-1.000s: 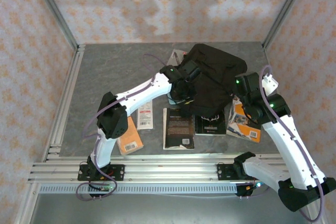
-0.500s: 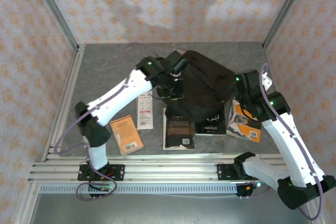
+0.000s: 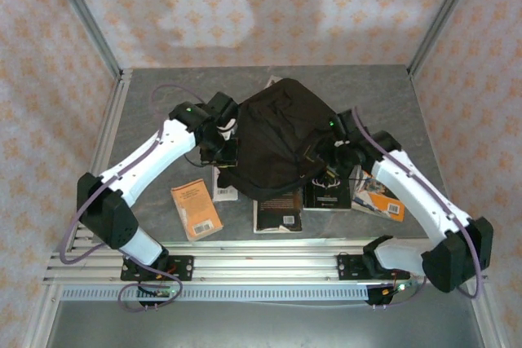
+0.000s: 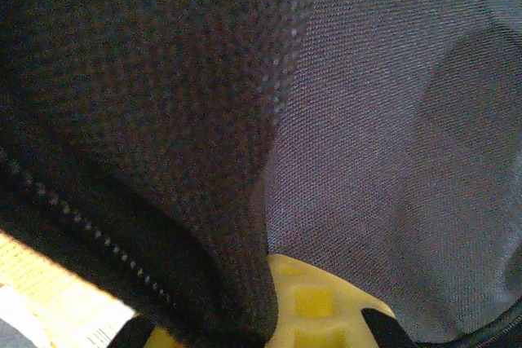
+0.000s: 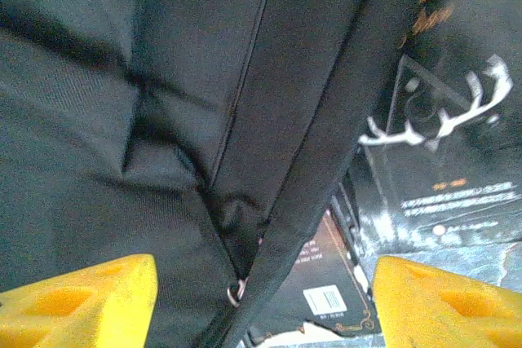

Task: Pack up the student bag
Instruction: Move the student bag to the center of the table, then unzip the student bag at the top-right of the table.

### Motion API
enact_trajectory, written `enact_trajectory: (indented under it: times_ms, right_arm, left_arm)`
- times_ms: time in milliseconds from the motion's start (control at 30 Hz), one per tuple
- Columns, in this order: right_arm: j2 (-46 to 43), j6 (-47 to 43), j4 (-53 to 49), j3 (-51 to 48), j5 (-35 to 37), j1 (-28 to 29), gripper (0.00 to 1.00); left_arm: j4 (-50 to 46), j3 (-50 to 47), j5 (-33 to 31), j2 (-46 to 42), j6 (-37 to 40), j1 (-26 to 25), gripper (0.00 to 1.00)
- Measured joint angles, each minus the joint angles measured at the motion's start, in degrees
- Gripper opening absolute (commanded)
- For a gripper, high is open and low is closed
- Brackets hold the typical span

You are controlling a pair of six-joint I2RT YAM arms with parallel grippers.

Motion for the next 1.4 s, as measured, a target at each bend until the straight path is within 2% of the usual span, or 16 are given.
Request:
enact_trajectory:
  times_ms: [133, 300, 367, 433, 467, 633, 800, 967, 1000, 1100, 1133, 1167, 1200, 1233, 1300, 1400]
  right_arm:
    - [0.92, 3.5, 2.23, -2.64, -0.9, 1.25, 0.75]
    - [-0.94, 10.62, 7.28, -8.31, 2.19, 1.25, 0.75]
    - [-3.04, 13.51, 9.46, -11.13, 3.89, 1.25, 0.67]
    - [-4.96, 17.11, 11.37, -13.22, 5.88, 1.25, 0.51]
    - [-5.35, 18.18, 11.89, -13.81, 6.45, 1.25, 0.49]
    - [-4.76, 23.12, 17.88, -16.74, 7.04, 1.25, 0.55]
    - [-0.87, 23.98, 22.8, -17.77, 3.67, 1.27, 0.58]
    - [-0.7, 22.88, 27.34, -19.34, 0.57, 1.86, 0.4]
    - [-1.16, 22.53, 28.3, -19.93, 0.07, 2.01, 0.34]
    - [-3.78, 21.97, 30.6, -21.9, -0.39, 2.01, 0.24]
    - [-4.87, 21.81, 31.45, -22.8, -0.42, 2.01, 0.24]
    - [-5.64, 21.81, 32.11, -23.56, -0.46, 2.01, 0.24]
    - [-6.34, 21.88, 32.79, -24.35, -0.48, 2.01, 0.31]
    - [-6.82, 21.92, 33.11, -25.0, -0.5, 2.01, 0.44]
    - [-7.15, 21.24, 32.83, -25.46, -0.55, 2.01, 0.58]
    - [-7.15, 19.93, 30.42, -25.05, -0.37, 2.01, 0.63]
  left_arm:
    - [2.03, -2.19, -2.19, 1.03, 0.68, 0.09, 0.1]
    - [2.95, -3.98, -4.07, 0.22, 0.76, 0.87, 0.1]
    - [2.93, -4.04, -4.85, 0.09, 0.79, 1.31, 0.09]
    - [2.93, -4.04, -5.18, 0.09, 0.83, 1.57, 0.09]
    - [2.93, -4.04, -5.2, 0.09, 0.87, 1.57, 0.1]
    - [2.05, -2.47, -5.57, -0.52, 2.08, 1.55, 0.29]
    - [0.31, 1.09, -6.56, -2.8, 2.05, 1.66, 0.35]
    - [0.11, 1.86, -4.85, -5.6, -0.7, 1.27, 0.37]
    - [0.24, 1.88, -4.15, -5.9, -2.05, 0.87, 0.37]
    - [1.77, 2.01, -1.9, -6.01, -6.14, -1.68, 0.38]
    - [2.6, 2.08, -1.25, -5.9, -7.89, -3.02, 0.39]
    - [3.08, 2.34, -0.57, -5.75, -9.22, -4.04, 0.4]
    - [3.78, 2.67, 0.0, -5.4, -10.73, -5.11, 0.41]
    - [4.48, 3.06, 0.7, -4.87, -12.28, -6.19, 0.41]
    - [5.9, 3.45, 1.55, -3.45, -14.75, -7.67, 0.42]
    - [7.17, 3.45, 2.56, -1.05, -17.97, -8.28, 0.42]
